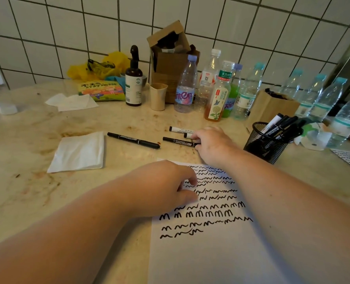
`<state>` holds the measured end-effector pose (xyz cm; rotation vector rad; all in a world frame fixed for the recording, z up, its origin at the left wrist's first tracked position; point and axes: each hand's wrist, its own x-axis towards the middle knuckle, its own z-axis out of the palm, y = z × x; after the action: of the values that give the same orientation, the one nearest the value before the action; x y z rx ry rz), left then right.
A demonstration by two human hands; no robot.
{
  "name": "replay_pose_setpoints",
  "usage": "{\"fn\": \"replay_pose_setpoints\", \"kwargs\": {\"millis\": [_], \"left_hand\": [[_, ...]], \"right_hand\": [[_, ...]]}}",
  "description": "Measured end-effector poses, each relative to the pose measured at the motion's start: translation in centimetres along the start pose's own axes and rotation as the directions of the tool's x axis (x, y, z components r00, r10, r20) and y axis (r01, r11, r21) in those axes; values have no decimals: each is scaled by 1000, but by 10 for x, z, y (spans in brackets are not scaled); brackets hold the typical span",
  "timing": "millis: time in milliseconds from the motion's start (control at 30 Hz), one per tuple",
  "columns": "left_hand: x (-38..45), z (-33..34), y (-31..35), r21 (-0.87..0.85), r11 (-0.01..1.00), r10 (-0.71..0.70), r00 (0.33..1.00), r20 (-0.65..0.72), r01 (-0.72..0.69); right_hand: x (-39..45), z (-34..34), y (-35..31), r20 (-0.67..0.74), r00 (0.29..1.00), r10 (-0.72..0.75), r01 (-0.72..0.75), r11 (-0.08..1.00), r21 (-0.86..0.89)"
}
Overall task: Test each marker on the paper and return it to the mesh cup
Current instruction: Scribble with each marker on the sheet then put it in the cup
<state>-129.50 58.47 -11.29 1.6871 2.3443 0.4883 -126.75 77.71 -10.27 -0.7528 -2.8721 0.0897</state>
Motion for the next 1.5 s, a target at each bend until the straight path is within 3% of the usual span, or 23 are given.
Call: {"fn": "replay_pose_setpoints", "kwargs": {"millis": [233,333,433,567,667,733,833,1000,1100,1233,1367,1500], "left_hand": [[-2,-1,2,-29,1000,-8,1000,7,8],[-3,-1,3,-41,999,-12,1000,13,13],[-5,-1,4,-31,999,-20,1000,8,20],[-4,3,4,-14,999,-42,999,1,42],[-4,1,8,-54,997,-57,998,-2,57],[-7,-2,12,-177,984,-36,999,-31,30],[-12,-6,16,-287,957,22,998,-60,-38],[-13,-9,19,-389,918,73,997,-36,-81],[-12,-7,18,-297,952,70,998,-2,-67],[-13,-5,22,-289,955,84,994,67,-61],[-14,-5,21,-328,939,110,994,10,-101],[-13,-11,16,-387,916,174,975,139,-108]], "right_hand": [[-20,-18,1,36,997,65,-64,998,-14],[-53,-44,3,32,995,97,-102,962,255],[-95,-58,6,123,991,50,-104,869,483],[-142,-57,20,272,953,-134,-139,604,785],[-159,-41,27,172,964,-203,-87,371,925],[-162,-28,29,97,975,-199,-51,224,973],[-163,-20,31,53,969,-240,-23,123,992],[-163,-18,29,-27,983,-183,48,111,993],[-160,-17,28,-63,990,-127,76,105,992],[-159,-17,27,-34,991,-131,46,87,995],[-162,-18,25,-33,983,-183,48,78,996],[-165,-20,24,-75,978,-196,102,131,986]]}}
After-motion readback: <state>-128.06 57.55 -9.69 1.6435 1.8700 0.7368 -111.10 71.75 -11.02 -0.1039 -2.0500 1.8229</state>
